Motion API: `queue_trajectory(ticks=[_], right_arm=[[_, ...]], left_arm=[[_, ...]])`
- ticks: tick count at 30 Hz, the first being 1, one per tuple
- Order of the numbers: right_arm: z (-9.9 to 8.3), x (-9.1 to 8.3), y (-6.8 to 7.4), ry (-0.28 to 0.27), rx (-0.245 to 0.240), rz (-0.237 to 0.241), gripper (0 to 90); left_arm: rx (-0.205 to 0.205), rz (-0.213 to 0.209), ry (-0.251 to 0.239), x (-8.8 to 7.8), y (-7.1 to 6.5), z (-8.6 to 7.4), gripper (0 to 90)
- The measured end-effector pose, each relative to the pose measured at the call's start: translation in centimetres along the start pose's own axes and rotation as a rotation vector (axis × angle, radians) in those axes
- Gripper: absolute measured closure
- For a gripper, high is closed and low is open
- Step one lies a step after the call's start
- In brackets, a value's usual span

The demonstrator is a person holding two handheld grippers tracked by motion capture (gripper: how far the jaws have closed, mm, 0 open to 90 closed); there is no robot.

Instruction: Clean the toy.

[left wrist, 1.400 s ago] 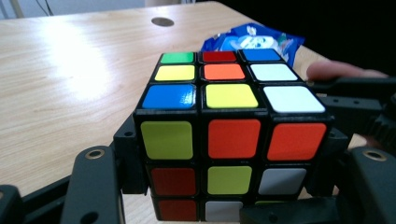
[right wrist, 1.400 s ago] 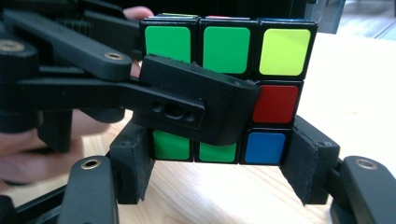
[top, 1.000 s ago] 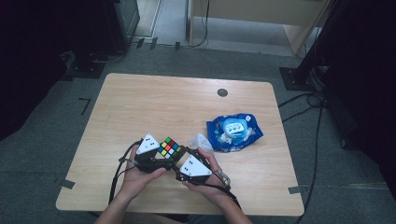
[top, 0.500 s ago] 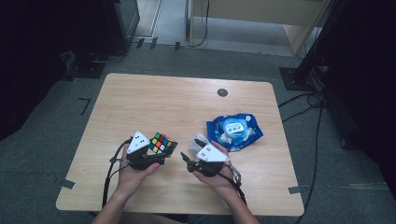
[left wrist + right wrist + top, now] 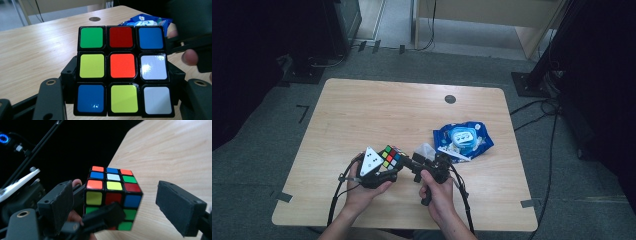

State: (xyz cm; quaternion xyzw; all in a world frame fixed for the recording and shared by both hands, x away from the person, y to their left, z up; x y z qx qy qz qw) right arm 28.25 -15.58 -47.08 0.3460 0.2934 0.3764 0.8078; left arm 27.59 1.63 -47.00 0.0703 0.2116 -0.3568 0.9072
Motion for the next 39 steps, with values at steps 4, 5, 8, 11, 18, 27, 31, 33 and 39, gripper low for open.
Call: queue_trajectory(ticks=[4,5,8,11,18,27,31,33,39], right_arm=[[-0.3,0.5,-0.3,0.009,0.055,0.0,19.2],[-0.4,0.5,-0.5,0.013,0.065,-0.005,25.8],[-0.7,0.5,-0.8,0.016,0.083,0.018,33.4],[-0.7,0.3,-1.0,0.019,0.089,0.032,34.4],[-1.1,0.1,1.1,-0.01,-0.32,-0.152,34.6],[-0.2,-0.5,1.7,-0.037,-0.427,-0.144,25.8],[2.6,-3.3,0.9,-0.148,-0.39,-0.129,31.3],[3.3,-3.9,-0.1,-0.134,-0.416,-0.187,38.9],[1.3,-1.5,-4.8,0.099,-0.564,-0.429,47.0]], left_arm=[[0.045,-0.014,0.004,0.2,-1.0,0.0,33.7],[0.057,-0.016,0.009,0.2,-1.2,0.0,33.7],[0.074,-0.015,0.019,0.4,-1.5,-0.2,33.7],[0.072,-0.026,0.023,0.5,-1.5,-0.2,33.7],[0.057,-0.059,0.043,0.7,-1.4,-0.2,33.3],[0.082,-0.041,0.046,0.3,-0.7,-0.2,33.8],[0.038,-0.021,0.04,-0.2,0.9,-0.1,33.8],[0.018,-0.009,0.038,-0.4,1.6,-0.1,33.8],[0.013,0.0,0.037,-0.5,1.9,-0.1,33.8]])
Point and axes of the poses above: each handheld gripper's, and its own axes: x roughly forward along the jaws, z roughly out of its top, y roughly to its left, the point moved 3 cm from there along x, roughly forward along the jaws, and after that the axes turned 2 degrees about y, right-handed, at the moved point
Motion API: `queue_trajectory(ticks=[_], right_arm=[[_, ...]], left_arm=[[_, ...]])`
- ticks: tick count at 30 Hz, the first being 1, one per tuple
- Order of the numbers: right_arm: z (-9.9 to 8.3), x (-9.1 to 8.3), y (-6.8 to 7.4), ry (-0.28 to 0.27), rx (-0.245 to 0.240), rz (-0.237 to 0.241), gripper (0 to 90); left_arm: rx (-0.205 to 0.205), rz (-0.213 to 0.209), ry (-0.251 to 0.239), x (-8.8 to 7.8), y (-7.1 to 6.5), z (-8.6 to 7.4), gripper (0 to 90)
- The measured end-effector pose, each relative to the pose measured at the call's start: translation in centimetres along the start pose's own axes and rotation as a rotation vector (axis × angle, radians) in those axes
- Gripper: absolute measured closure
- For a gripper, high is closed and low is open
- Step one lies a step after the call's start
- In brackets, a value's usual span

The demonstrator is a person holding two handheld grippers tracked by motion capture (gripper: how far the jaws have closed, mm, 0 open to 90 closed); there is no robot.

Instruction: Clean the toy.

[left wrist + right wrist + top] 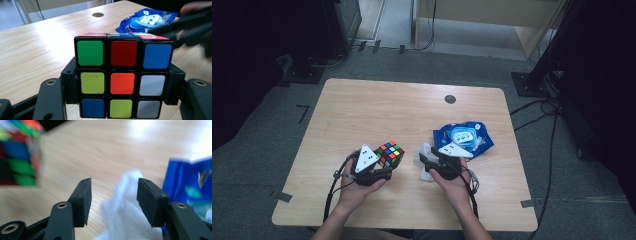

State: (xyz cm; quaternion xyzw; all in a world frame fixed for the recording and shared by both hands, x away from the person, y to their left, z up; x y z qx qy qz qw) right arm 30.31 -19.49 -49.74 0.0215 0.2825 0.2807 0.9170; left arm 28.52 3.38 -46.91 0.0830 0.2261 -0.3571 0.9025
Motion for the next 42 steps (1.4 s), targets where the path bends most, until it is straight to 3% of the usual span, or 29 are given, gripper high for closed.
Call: queue_trajectory(ticks=[4,7,10,12,14,17,22,26,34,39,42], right_arm=[[-1.8,2.0,-0.3,0.058,-0.064,-0.094,48.9],[-2.6,2.7,-0.9,0.089,-0.051,-0.11,58.1],[-2.8,2.8,-1.3,0.116,-0.023,-0.091,69.3],[-2.9,2.8,-1.4,0.127,-0.031,-0.099,80.0],[-3.0,2.7,-1.4,0.13,-0.032,-0.081,87.0],[-2.7,2.2,-1.1,0.108,-0.016,-0.046,88.8],[-0.8,0.5,0.2,0.021,-0.029,0.003,89.5],[1.2,-1.5,1.9,-0.065,-0.065,0.052,89.4],[4.2,-5.2,6.3,-0.24,-0.105,0.245,89.0],[4.5,-5.8,8.5,-0.267,-0.158,0.329,88.9],[4.0,-5.0,8.7,-0.241,-0.179,0.313,88.8]], left_arm=[[0.012,-0.004,0.009,0.1,-0.3,-0.1,33.8],[0.018,-0.008,0.013,0.3,-0.4,-0.2,33.8],[0.021,-0.014,0.012,0.3,-0.6,-0.2,33.8],[0.026,-0.015,0.015,0.3,-0.7,-0.2,33.8],[0.028,-0.018,0.016,0.4,-0.8,-0.2,33.8],[0.032,-0.019,0.016,0.4,-0.8,-0.2,33.8],[0.031,-0.02,0.018,0.6,-0.9,-0.3,33.8],[0.037,-0.023,0.018,0.6,-1.0,-0.4,33.8],[0.064,-0.045,0.005,0.9,-2.3,-0.3,33.8],[0.103,-0.067,-0.014,0.7,-3.5,-0.1,33.9],[0.124,-0.087,-0.05,0.4,-4.2,0.2,33.9]])
Point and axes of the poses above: each handheld gripper's, and its own axes: x roughly forward along the jaws, z roughly out of its top, y roughly to its left, the point moved 3 cm from there along x, roughly forward along the jaws, and after that the axes turned 2 degrees about y, right-handed, at the moved point
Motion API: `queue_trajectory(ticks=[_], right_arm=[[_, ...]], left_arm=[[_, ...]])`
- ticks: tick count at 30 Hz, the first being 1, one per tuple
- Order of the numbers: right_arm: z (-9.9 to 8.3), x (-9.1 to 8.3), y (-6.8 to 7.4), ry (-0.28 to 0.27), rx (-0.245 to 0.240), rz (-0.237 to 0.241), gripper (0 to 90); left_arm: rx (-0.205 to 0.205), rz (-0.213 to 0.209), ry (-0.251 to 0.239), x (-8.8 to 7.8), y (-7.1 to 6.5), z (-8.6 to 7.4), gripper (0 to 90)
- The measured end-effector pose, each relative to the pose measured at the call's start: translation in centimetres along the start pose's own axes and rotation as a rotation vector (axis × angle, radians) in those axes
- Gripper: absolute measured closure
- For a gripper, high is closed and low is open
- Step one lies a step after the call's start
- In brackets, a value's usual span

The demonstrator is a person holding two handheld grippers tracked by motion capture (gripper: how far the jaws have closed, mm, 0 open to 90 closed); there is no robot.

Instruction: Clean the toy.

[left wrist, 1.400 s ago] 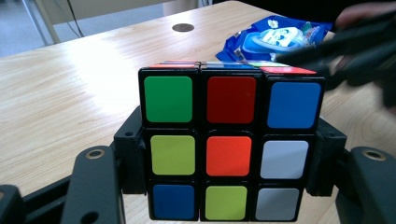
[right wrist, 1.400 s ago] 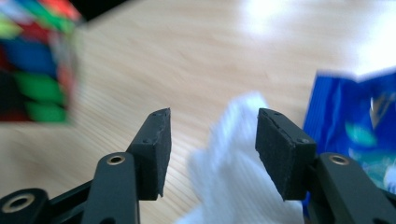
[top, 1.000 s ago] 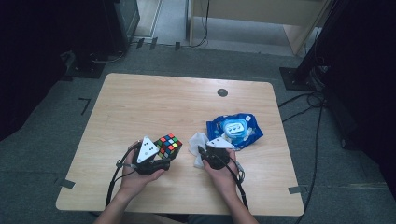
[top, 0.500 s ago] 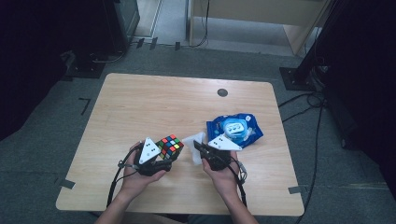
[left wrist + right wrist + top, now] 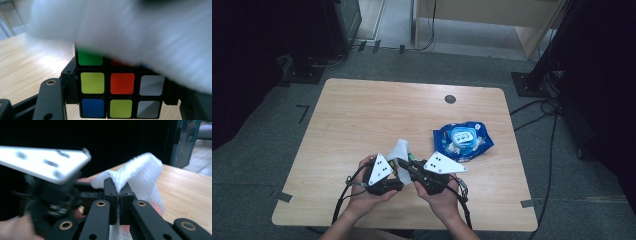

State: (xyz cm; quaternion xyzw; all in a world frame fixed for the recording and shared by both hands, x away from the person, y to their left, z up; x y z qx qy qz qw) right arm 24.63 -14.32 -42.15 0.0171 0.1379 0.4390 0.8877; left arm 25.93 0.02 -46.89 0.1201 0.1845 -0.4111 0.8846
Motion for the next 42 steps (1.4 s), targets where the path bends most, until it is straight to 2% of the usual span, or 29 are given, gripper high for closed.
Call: queue_trajectory(ticks=[2,4,6,8,10,12,14,15,18,20,23,26,28,29,31,33,35,36,37,38,40,42], right_arm=[[-0.5,0.2,-0.4,0.01,0.018,-0.012,88.7],[-0.7,0.1,-1.0,-0.006,0.023,-0.033,88.7],[-0.9,0.0,-1.7,-0.005,0.032,-0.065,88.7],[-1.3,-0.1,-2.7,0.002,0.012,-0.118,88.8],[-2.2,0.0,-4.1,0.042,0.024,-0.17,88.8],[-3.5,0.2,-5.6,0.115,0.043,-0.239,88.8],[-4.4,0.0,-6.7,0.123,0.097,-0.263,88.8],[-4.4,-0.1,-6.8,0.122,0.118,-0.259,88.7],[-3.0,-0.6,-5.7,0.068,0.091,-0.224,88.0],[-1.5,-0.9,-4.3,0.015,0.062,-0.172,87.2],[0.4,-1.3,-1.7,-0.062,0.027,-0.068,86.8],[0.7,-0.9,-0.1,-0.06,0.01,-0.007,86.8],[0.2,-0.5,0.1,-0.039,-0.005,-0.011,86.8],[-0.1,-0.3,-0.1,-0.032,-0.002,-0.02,86.8],[-0.6,-0.3,-0.9,-0.042,0.047,-0.025,87.0],[-1.1,-0.3,-2.1,-0.037,0.059,-0.066,87.1],[-1.9,-0.2,-3.6,-0.013,0.081,-0.104,87.1],[-2.4,-0.2,-4.4,0.017,0.071,-0.147,87.0],[-3.1,-0.1,-5.3,0.065,0.046,-0.209,87.0],[-3.9,-0.1,-6.3,0.099,0.051,-0.247,86.9],[-5.2,-0.4,-8.0,0.111,0.141,-0.28,83.9],[-5.8,-0.6,-8.9,0.112,0.195,-0.299,72.6]], left_arm=[[0.019,-0.005,-0.017,-0.3,-0.2,0.2,33.9],[0.017,-0.014,-0.026,-0.5,-0.2,0.3,34.0],[0.0,-0.026,-0.036,-0.7,0.1,0.4,34.0],[0.0,-0.02,-0.032,-0.8,0.3,0.4,34.1],[-0.009,-0.023,-0.043,-0.9,0.4,0.4,34.1],[-0.024,-0.026,-0.054,-1.1,0.7,0.5,34.1],[-0.017,-0.007,-0.042,-1.1,1.0,0.5,34.1],[-0.022,-0.003,-0.036,-1.0,1.2,0.4,34.1],[-0.03,0.004,-0.02,-0.9,1.5,0.1,34.1],[-0.023,0.008,-0.015,-0.7,1.3,0.1,34.1],[-0.003,0.002,-0.008,-0.5,0.7,0.1,34.1],[0.006,-0.007,-0.015,-0.6,0.2,0.3,34.1],[0.002,-0.015,-0.027,-0.8,0.2,0.5,34.1],[-0.003,-0.021,-0.032,-1.0,0.3,0.6,34.1],[-0.023,-0.025,-0.041,-1.2,0.6,0.7,34.1],[-0.039,-0.035,-0.045,-1.3,0.9,0.7,34.1],[-0.038,-0.029,-0.042,-1.3,1.1,0.6,34.1],[-0.051,-0.034,-0.051,-1.3,1.2,0.6,34.1],[-0.064,-0.041,-0.057,-1.4,1.5,0.6,34.1],[-0.066,-0.035,-0.058,-1.4,1.7,0.6,34.0],[-0.073,-0.027,-0.047,-1.5,2.2,0.5,34.1],[-0.084,-0.013,-0.041,-1.5,2.6,0.3,34.1]])
Point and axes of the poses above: each handheld gripper's, and its own axes: x roughly forward along the jaws, z roughly out of its top, y roughly to its left, the point moved 3 cm from there along x, roughly forward along the jaws, and after that the axes turned 2 degrees about y, right-handed, at the moved point
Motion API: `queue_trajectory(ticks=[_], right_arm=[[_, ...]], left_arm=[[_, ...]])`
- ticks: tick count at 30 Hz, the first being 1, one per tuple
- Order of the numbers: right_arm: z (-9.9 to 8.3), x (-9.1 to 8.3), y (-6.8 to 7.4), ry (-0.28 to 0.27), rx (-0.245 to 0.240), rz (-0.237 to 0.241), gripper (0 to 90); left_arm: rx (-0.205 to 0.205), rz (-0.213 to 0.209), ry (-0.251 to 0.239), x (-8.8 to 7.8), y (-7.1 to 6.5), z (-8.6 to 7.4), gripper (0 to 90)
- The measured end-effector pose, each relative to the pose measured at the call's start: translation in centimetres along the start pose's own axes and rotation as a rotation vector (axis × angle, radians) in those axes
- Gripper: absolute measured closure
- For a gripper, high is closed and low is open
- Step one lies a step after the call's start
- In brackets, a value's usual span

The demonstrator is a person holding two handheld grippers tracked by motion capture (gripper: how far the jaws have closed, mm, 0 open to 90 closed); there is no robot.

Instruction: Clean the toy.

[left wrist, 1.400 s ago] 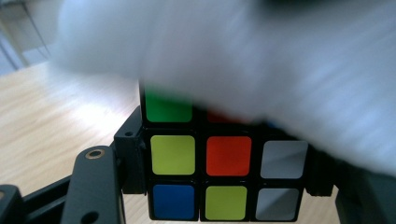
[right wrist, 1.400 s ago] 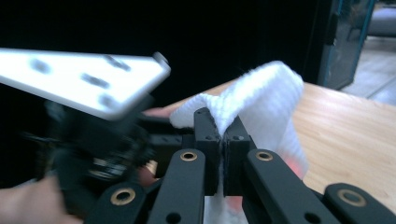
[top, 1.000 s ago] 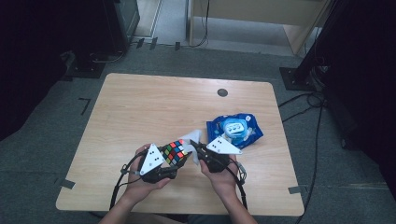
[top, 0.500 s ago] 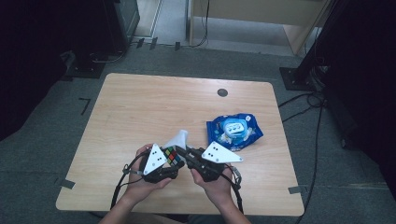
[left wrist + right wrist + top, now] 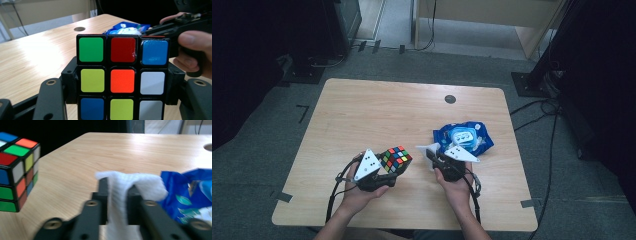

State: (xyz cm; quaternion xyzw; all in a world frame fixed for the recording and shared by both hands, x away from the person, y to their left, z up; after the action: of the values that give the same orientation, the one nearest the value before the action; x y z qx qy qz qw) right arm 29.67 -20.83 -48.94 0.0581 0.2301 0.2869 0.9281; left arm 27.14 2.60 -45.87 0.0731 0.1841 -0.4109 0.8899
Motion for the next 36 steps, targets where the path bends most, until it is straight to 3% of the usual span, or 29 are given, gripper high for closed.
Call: queue_trajectory(ticks=[4,8,12,14,16,18,23,26,30,36], right_arm=[[0.7,-0.3,-0.4,-0.032,0.061,0.005,50.8],[1.5,-0.8,-0.1,-0.037,0.085,-0.007,38.1],[2.4,-1.3,0.5,-0.043,0.05,-0.012,32.3],[2.3,-1.2,0.5,-0.025,0.048,-0.016,28.5],[1.6,-0.4,0.3,0.048,0.039,-0.02,25.2],[0.2,0.9,-0.1,0.168,0.035,-0.009,25.9],[-1.6,1.8,-0.9,0.195,-0.02,-0.057,39.1],[-2.3,2.0,-1.5,0.218,0.02,-0.033,43.0],[-2.3,1.6,-1.6,0.202,0.029,-0.028,35.7],[-1.2,0.3,-0.6,0.151,0.023,0.016,25.7]], left_arm=[[-0.004,0.028,0.009,0.0,0.5,-0.1,34.0],[0.003,0.042,0.014,0.0,0.6,-0.2,34.0],[-0.001,0.048,0.013,-0.1,0.8,-0.2,34.0],[-0.005,0.05,0.015,-0.1,0.9,-0.2,34.0],[-0.009,0.053,0.015,-0.1,1.1,-0.2,34.0],[-0.008,0.051,0.017,-0.1,1.1,-0.3,34.0],[-0.003,0.045,0.022,0.0,0.9,-0.3,34.0],[-0.002,0.044,0.023,0.1,0.9,-0.4,34.0],[-0.003,0.039,0.021,0.1,0.9,-0.3,34.0],[-0.001,0.026,0.018,0.6,0.8,0.0,34.0]])
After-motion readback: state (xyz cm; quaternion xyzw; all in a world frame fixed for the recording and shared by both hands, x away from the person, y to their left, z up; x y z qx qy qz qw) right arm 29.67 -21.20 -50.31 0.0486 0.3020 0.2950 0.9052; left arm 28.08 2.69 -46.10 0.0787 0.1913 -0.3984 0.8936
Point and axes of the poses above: each handheld gripper's, and its own axes: x roughly forward along the jaws, z roughly out of its top, y roughly to its left, the point moved 3 cm from there along x, roughly forward along the jaws, and after that the axes turned 2 degrees about y, right-handed, at the moved point
